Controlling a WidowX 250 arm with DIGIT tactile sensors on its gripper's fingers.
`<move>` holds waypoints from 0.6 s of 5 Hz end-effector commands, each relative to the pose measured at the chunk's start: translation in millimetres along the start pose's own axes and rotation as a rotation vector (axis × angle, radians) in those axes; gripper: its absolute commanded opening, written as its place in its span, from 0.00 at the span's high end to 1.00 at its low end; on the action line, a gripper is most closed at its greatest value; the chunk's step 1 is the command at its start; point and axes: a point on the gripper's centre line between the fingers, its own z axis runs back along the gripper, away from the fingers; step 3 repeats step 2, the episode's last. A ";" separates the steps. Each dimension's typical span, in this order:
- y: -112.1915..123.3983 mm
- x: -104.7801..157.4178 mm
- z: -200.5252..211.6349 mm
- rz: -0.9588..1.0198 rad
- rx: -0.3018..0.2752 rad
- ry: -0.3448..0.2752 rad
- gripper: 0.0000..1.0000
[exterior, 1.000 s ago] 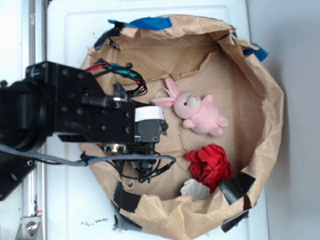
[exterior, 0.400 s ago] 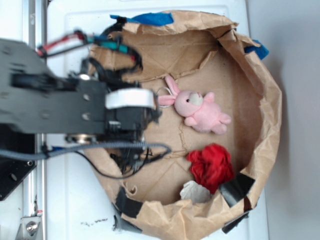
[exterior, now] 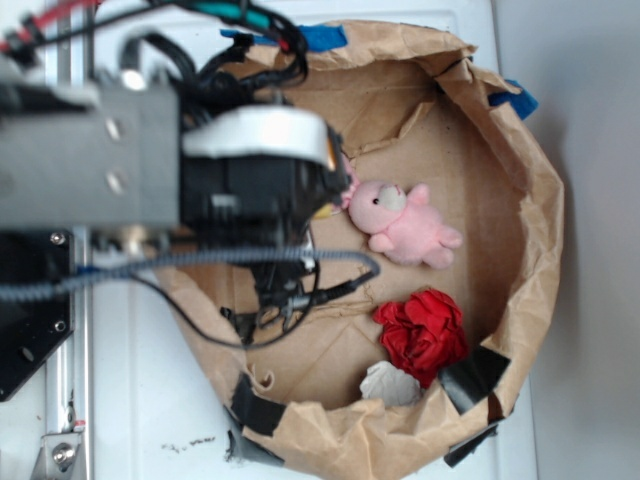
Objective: Grab the green sponge.
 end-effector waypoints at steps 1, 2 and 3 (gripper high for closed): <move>1.6 18.6 7.8 0.013 -0.030 -0.042 1.00; 1.1 14.2 9.1 0.014 -0.029 -0.046 1.00; 1.1 14.2 9.1 0.014 -0.029 -0.046 1.00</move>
